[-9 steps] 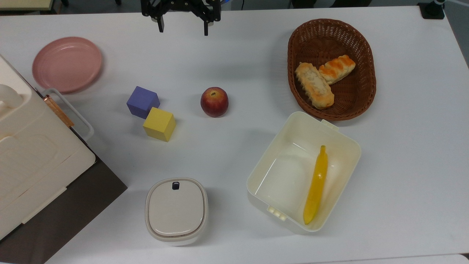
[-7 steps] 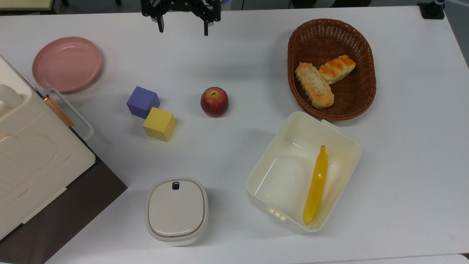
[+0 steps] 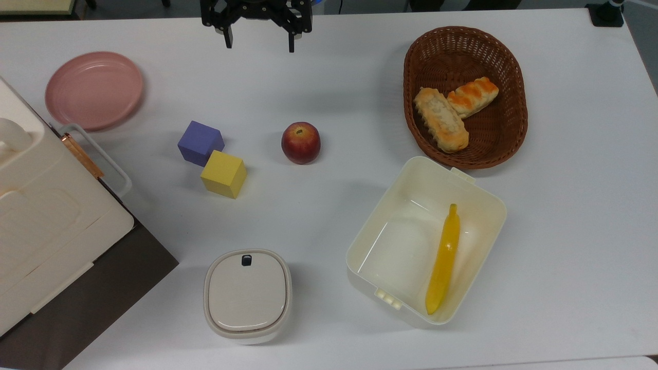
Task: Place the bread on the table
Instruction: 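Move the gripper from above the bin over to the wicker basket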
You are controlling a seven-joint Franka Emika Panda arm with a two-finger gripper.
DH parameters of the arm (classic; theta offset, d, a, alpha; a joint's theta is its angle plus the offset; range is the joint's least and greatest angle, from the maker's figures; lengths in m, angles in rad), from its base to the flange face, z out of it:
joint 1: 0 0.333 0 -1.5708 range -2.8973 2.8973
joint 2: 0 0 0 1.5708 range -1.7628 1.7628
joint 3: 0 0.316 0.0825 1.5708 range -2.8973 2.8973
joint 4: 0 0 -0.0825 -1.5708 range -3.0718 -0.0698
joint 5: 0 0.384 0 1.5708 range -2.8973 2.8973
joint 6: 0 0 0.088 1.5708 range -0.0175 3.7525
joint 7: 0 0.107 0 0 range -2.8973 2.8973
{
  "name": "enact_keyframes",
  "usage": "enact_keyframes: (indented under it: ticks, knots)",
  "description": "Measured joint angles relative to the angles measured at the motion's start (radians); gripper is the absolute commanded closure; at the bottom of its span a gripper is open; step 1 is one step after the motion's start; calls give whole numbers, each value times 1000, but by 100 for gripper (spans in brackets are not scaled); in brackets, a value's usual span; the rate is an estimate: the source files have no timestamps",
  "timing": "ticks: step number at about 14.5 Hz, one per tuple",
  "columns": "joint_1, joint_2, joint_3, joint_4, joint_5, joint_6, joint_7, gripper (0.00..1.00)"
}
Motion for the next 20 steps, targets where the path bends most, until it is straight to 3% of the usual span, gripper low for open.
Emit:
enact_keyframes:
  ticks: [6, 11, 20]
  knots:
    - [68, 9, 10, -1, 5, 0, 0, 0]
    - [225, 56, 17, -2, 8, 27, 44, 0]
    - [461, 217, 21, -3, 8, 235, 192, 0]
